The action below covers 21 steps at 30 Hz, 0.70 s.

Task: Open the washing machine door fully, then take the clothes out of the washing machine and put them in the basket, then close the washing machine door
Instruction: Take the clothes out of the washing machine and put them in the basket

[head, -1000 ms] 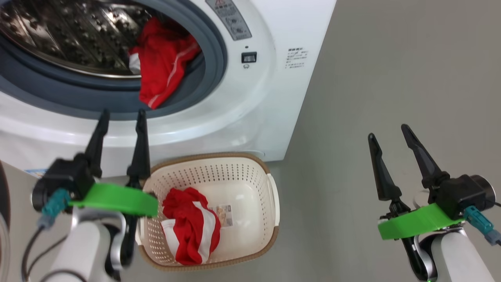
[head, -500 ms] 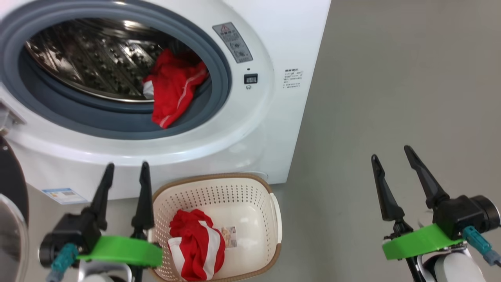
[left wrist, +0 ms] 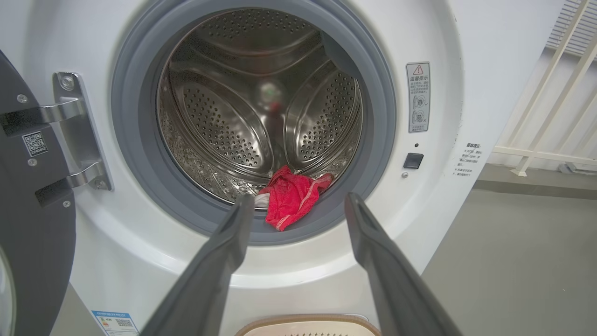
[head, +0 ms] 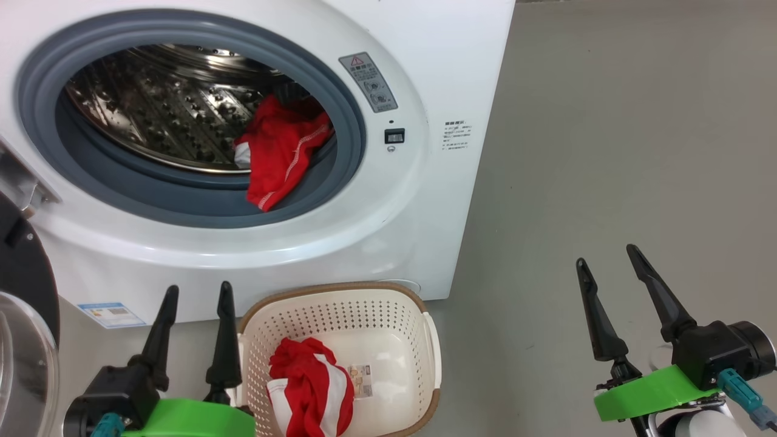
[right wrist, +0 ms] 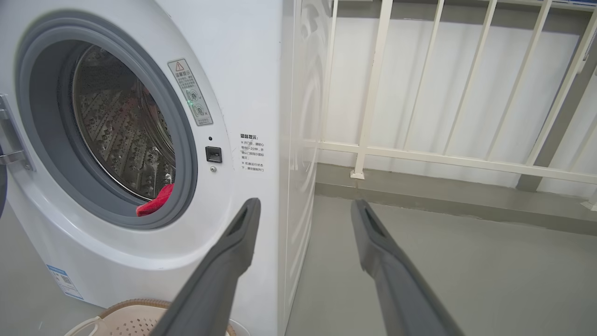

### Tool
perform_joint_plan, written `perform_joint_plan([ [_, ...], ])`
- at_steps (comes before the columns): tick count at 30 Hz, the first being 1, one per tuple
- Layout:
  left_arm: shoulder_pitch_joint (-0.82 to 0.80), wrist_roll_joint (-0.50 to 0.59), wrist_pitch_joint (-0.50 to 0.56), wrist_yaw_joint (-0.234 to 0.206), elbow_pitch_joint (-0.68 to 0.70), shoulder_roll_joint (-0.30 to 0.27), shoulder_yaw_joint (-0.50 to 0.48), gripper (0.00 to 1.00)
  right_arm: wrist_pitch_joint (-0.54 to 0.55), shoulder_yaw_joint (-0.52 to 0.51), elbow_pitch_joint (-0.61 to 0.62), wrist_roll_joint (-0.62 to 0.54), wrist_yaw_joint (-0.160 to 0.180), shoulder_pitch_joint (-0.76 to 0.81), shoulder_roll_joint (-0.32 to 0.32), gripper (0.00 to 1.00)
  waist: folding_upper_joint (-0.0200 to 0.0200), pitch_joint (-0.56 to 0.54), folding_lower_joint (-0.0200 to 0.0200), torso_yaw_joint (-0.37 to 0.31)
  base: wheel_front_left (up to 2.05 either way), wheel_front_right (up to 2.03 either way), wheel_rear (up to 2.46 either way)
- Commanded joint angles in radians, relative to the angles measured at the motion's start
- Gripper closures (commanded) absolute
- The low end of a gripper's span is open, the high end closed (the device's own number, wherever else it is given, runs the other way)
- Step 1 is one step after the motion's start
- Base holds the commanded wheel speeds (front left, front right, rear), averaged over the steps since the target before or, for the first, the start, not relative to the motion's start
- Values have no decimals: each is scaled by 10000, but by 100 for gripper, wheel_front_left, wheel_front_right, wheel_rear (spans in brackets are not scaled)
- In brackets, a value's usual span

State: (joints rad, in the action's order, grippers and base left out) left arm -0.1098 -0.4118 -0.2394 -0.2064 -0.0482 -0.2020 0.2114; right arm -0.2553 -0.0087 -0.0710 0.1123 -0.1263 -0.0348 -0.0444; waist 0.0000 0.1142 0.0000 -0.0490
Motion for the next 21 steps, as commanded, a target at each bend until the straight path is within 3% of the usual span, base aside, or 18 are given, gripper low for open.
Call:
perform_joint_plan([
  [1,-38,53,-81,-80,297,-127,-343,0,-65,203,272,-123,-44,-19,-58,0,0,-11,0,-1,0,0,0],
  [21,-430,-166,-123,-27,186,-2,-318,0,-65,242,428,-77,-44,-86,-58,0,0,478,0,-21,0,0,0],
])
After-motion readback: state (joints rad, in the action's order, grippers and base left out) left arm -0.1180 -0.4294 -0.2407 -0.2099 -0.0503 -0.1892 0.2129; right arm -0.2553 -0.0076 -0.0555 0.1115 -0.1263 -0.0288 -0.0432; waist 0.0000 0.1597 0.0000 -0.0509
